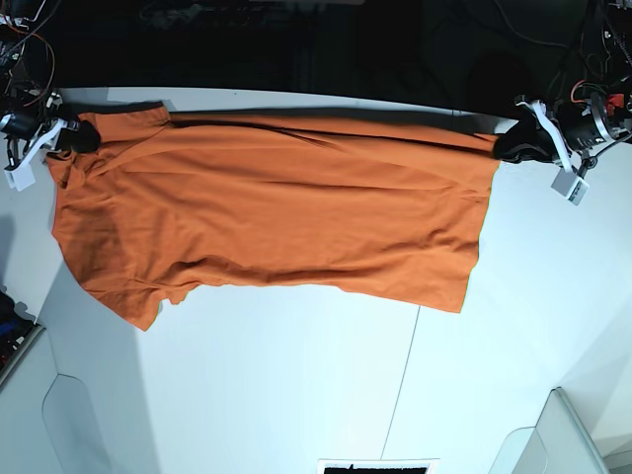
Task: Layout the t-shirt on the table in an organized manner, then fold the t-shirt properly
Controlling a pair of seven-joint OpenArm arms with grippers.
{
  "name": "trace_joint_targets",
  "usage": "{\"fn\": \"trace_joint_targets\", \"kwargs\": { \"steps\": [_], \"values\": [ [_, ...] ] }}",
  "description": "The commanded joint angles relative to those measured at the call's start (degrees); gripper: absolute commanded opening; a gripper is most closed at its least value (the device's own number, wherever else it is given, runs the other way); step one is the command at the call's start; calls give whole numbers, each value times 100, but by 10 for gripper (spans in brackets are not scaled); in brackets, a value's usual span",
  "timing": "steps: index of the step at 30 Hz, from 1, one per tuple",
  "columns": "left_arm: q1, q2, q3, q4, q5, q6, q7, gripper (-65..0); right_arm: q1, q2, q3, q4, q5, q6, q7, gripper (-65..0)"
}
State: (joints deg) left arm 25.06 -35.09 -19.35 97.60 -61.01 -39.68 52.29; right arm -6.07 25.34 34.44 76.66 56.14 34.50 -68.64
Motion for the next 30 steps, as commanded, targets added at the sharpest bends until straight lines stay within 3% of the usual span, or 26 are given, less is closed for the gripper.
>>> {"fn": "trace_joint_targets", "kwargs": {
  "steps": [1, 3, 4, 12, 21, 25, 30],
  "values": [
    [-9, -109, -48, 85, -92, -32, -81, -519, 31, 127, 44, 92, 4, 20, 48, -484],
    [-9, -111, -48, 85, -90, -32, -79, -470, 31, 131, 44, 92, -44, 17, 48, -378],
    [-9, -111, -48, 85, -90, -32, -79, -462, 31, 133, 48, 92, -44, 9, 48, -362],
    [-13, -131, -356, 85, -109, -32, 24, -460, 31, 168, 675, 415, -70, -2, 46, -363],
    [-46, -601, -546, 85, -216, -32, -332, -460, 55, 761, 922, 435, -90, -7, 326, -363],
    [-205, -623, -511, 85, -195, -32, -448, -458, 398, 813, 914, 426, -400, -24, 756, -363],
    [-629, -730, -136, 83, -109, -32, -468, -378, 1130, 813, 627, 175, -970, -136, 1099, -363]
  ]
}}
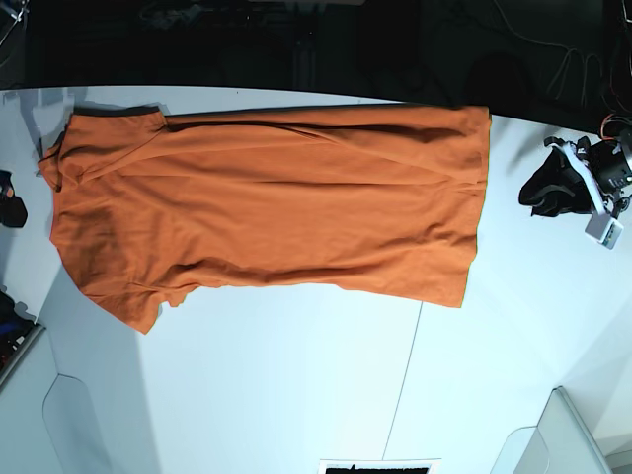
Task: Layout the t-shirt on the table in an organized manner, then fold the t-shirt properly
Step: 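Release and move both grippers to the shirt hem corners, grasping them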
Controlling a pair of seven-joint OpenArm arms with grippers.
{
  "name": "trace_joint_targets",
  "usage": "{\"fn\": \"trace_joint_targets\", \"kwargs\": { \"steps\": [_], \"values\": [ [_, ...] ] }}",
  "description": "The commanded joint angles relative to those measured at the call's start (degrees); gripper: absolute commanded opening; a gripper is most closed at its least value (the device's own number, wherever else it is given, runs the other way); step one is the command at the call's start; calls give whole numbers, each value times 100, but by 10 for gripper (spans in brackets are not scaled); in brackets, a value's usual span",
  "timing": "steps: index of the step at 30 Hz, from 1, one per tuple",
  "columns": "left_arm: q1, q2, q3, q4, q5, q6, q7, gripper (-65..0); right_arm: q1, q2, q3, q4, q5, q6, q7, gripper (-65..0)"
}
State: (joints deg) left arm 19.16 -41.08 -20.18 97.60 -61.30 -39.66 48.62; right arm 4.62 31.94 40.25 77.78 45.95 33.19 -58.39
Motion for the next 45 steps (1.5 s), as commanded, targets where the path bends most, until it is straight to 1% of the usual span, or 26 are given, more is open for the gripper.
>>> {"fn": "trace_joint_targets", "kwargs": {
  "steps": [1, 3, 5, 8, 11, 14, 17, 20, 23, 30, 33, 36, 39, 40, 41, 42, 43, 45],
  "values": [
    [-144, -162, 85, 79, 9, -34, -140, -369, 229, 153, -48, -42, -72, -31, 188, -363],
    [-378, -223, 404, 24, 267, -34, -319, -368, 627, 151, -251, -313, -302, -92, 385, -363],
    [-664, -284, 776, -107, 649, -34, -527, -368, 1067, 151, -463, -634, -466, -107, 507, -363],
    [-1163, -293, 1268, -481, 1084, -34, -654, -368, 1716, 140, -765, -1176, -741, -109, 741, -363],
    [-1703, -282, 1663, -1075, 1147, 2, -723, -368, 2249, 131, -1029, -1784, -1110, -111, 1058, -363],
    [-2354, -223, 1974, -1797, 1139, 2, -732, -368, 2645, 118, -1270, -2503, -1462, -144, 1521, -363],
    [-2929, -92, 2177, -2520, 1134, 2, -752, -368, 2763, 120, -1497, -3220, -1764, -149, 2081, -363],
    [-3407, 107, 2249, -3226, 1139, 0, -796, -368, 2756, 109, -1670, -3790, -1878, -151, 2404, -363],
    [-3766, 372, 2249, -3829, 1139, 0, -837, -368, 2741, 33, -1681, -4140, -1926, -151, 2500, -363],
    [-4387, 1060, 2249, -4809, 1169, 2, -905, -368, 2712, -289, -1681, -4168, -1961, -140, 2498, -363],
    [-4621, 1255, 2249, -5204, 1394, 11, -1032, -368, 2728, -448, -1681, -4168, -1961, -127, 2498, -363],
    [-4734, 1401, 2249, -5440, 1589, 203, -1176, -368, 2728, -590, -1681, -4168, -1961, -125, 2498, -363],
    [-4760, 1543, 2249, -5471, 1867, 302, -1244, -372, 2732, -678, -1681, -4168, -1956, -63, 2500, -364],
    [-4758, 1576, 2249, -5471, 1939, 302, -1255, -390, 2741, -695, -1681, -4168, -1958, -33, 2500, -364],
    [-4758, 1609, 2249, -5471, 1982, 302, -1266, -425, 2743, -706, -1681, -4166, -1958, -31, 2500, -364],
    [-4756, 1631, 2249, -5471, 2011, 299, -1266, -477, 2743, -708, -1681, -4157, -1950, -31, 2500, -366],
    [-4756, 1635, 2249, -5471, 2022, 299, -1263, -535, 2743, -706, -1681, -4148, -1939, -31, 2500, -384],
    [-4776, 1624, 2249, -5471, 2022, 297, -1257, -647, 2743, -702, -1681, -4105, -1941, -31, 2500, -458]
  ]
}}
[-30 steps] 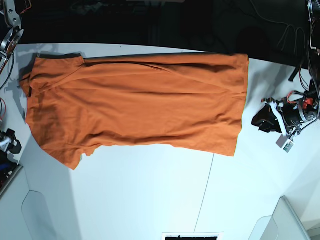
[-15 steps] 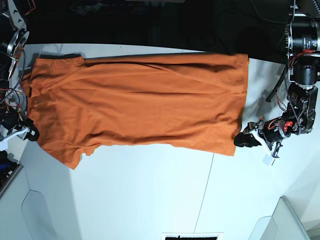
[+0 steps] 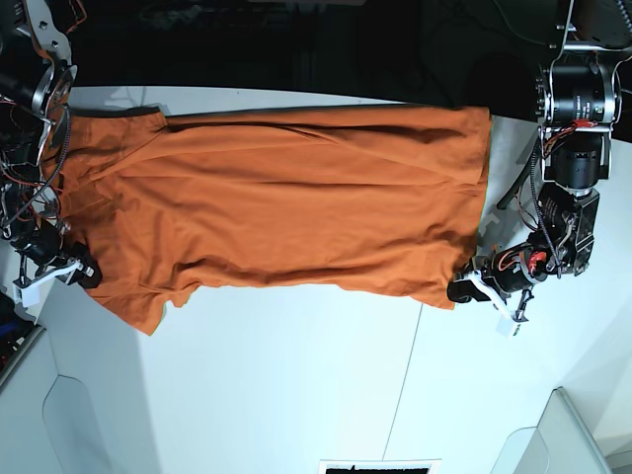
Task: Layout the t-shirt on the table in an organized manner, then fold the t-shirt properly
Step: 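Release and move both grippers to the shirt hem corners, grasping them, then fold the hem edge over onto the shoulder edge with both grippers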
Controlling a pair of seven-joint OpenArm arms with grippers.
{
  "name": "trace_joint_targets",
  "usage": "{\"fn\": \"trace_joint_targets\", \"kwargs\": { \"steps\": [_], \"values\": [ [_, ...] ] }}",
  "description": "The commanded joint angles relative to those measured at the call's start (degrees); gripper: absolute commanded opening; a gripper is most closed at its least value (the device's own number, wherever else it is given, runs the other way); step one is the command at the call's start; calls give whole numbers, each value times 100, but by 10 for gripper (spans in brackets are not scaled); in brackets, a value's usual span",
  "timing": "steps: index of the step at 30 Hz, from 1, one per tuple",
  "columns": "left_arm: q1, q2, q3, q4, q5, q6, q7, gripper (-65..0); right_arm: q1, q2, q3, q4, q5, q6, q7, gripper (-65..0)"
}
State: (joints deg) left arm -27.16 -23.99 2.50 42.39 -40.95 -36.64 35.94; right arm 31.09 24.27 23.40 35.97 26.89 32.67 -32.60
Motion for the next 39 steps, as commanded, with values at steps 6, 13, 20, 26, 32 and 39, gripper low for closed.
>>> {"fn": "trace_joint_targets", "kwargs": {
  "steps": [6, 13, 20, 26, 32, 39],
  "values": [
    [-269, -229, -22, 190, -470, -336, 573, -650, 94, 79, 4, 422, -33, 20, -247, -650],
    [-234, -566, -22, 697, -1801, -336, 1803, -650, -48, 195, 7, 1405, 614, 74, -1414, -650],
    [68, -1010, -22, 1134, -2767, -336, 2675, -650, -647, 601, 11, 2050, 1381, 87, -1742, -650],
    [793, -1445, -20, 2107, -3515, -336, 3311, -650, -1266, 898, 26, 2503, 1727, 120, -1742, -650],
    [1711, -1491, -22, 3307, -3464, -336, 3370, -650, -1655, 988, 37, 2747, 1690, 118, -1784, -650],
    [2035, -1405, -22, 3388, -3362, -336, 3309, -650, -1773, 938, 39, 2747, 1580, 74, -1814, -353]
  ]
}}
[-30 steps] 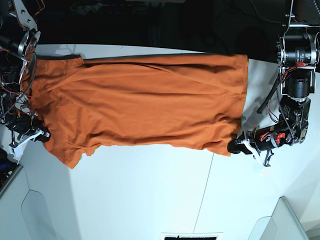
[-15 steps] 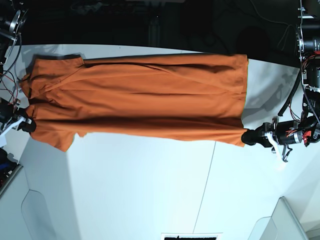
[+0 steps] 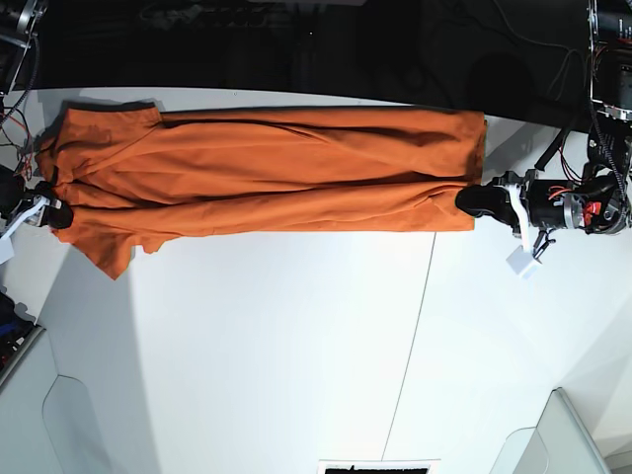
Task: Layout the t-shirt on the table in an organized manner, then fold the t-shirt properly
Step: 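Fold the hem edge over onto the shoulder edge with both grippers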
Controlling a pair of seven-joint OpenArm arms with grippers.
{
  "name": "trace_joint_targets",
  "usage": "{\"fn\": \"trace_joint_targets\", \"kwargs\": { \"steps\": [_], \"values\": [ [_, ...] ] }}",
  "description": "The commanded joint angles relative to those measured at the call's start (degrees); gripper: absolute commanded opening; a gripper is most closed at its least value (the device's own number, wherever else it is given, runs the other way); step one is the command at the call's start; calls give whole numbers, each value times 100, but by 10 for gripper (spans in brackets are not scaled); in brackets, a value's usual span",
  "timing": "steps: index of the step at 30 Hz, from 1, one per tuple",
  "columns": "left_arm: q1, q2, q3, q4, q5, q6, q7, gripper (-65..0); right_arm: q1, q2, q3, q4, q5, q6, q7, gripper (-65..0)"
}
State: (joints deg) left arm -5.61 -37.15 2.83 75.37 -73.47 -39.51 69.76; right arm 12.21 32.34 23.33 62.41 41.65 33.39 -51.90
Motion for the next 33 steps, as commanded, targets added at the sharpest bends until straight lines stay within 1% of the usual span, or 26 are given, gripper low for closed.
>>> {"fn": "trace_joint_targets", "kwargs": {
  "steps": [1, 4, 9, 13, 15, 17, 19, 24, 25, 26, 29, 30, 33],
  "values": [
    [-120, -57, -55, 90, -101, -49, -74, -650, 146, 129, 70, 103, 103, 2, 205, -333],
    [-101, 33, -55, 90, -59, -49, -72, -650, 243, 122, 197, 103, 98, 4, 560, -333],
    [-74, 48, -52, 87, 101, -49, -144, -650, 662, 28, 247, 101, -31, 2, 588, -333],
    [-76, 63, -52, 90, 133, -49, -249, -650, 1062, -203, 240, -44, -448, -15, 619, -333],
    [-74, 92, -52, 90, 177, -49, -247, -650, 1211, -363, 192, -289, -785, -15, 857, -333],
    [-72, 107, -52, 83, 234, -49, -245, -650, 1290, -498, 52, -601, -1036, -15, 1191, -333],
    [-72, 109, -52, 79, 264, -49, -245, -650, 1318, -619, -164, -848, -1176, -15, 1335, -333],
    [-74, 111, -52, 81, 260, -49, -289, -650, 1268, -844, -776, -949, -1300, -15, 1241, -340],
    [-74, 111, -52, 81, 260, -49, -289, -650, 1268, -857, -870, -949, -1294, -17, 1241, -368],
    [-74, 111, -52, 81, 271, -49, -286, -650, 1270, -859, -938, -942, -1285, -17, 1241, -413],
    [-74, 111, -52, 79, 387, -49, -291, -650, 1270, -859, -990, -911, -1169, -22, 1241, -604],
    [-74, 111, -52, 79, 409, -49, -291, -650, 1272, -857, -988, -892, -1145, -35, 1209, -650],
    [-74, 111, -52, 79, 393, -49, -293, -650, 1272, -855, -955, -750, -914, -63, 850, -650]
  ]
}}
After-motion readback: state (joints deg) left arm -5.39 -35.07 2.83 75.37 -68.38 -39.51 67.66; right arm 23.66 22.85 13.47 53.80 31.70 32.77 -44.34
